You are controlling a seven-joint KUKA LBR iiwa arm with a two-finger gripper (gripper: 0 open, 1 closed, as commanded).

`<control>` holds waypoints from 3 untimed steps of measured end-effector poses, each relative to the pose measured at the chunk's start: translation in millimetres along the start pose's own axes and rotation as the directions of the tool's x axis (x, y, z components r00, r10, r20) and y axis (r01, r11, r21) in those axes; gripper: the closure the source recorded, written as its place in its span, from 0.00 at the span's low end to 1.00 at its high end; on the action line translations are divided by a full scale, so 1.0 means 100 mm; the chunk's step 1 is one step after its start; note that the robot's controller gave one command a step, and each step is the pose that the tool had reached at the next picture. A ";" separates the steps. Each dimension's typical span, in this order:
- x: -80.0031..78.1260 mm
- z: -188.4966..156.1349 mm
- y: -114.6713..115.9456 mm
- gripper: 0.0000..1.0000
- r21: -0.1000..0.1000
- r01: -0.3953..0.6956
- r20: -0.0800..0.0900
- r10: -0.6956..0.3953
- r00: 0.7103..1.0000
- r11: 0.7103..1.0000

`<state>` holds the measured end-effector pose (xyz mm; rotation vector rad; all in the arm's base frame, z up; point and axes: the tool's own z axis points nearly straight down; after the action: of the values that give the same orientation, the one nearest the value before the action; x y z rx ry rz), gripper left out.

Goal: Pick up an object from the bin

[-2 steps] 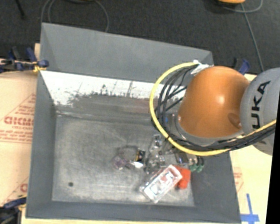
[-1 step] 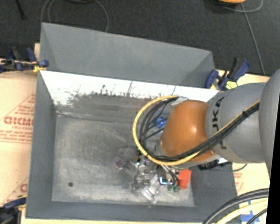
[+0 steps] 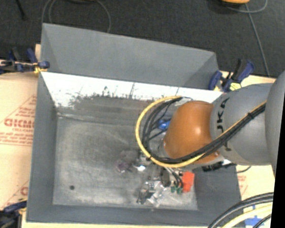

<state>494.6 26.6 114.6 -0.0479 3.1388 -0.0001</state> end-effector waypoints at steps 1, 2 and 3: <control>-0.59 0.41 0.78 0.00 0.001 0.098 0.007 -0.098 0.995 0.995; -1.08 0.06 0.45 0.00 0.002 0.171 0.008 -0.171 0.985 0.985; -1.47 0.36 0.88 0.00 0.000 0.280 0.007 -0.280 0.960 0.960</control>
Offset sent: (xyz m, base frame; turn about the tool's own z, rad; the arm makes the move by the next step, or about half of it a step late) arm 0.0528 0.0791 -0.0446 -0.0924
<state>638.8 119.0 78.7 -0.4905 3.0934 0.0005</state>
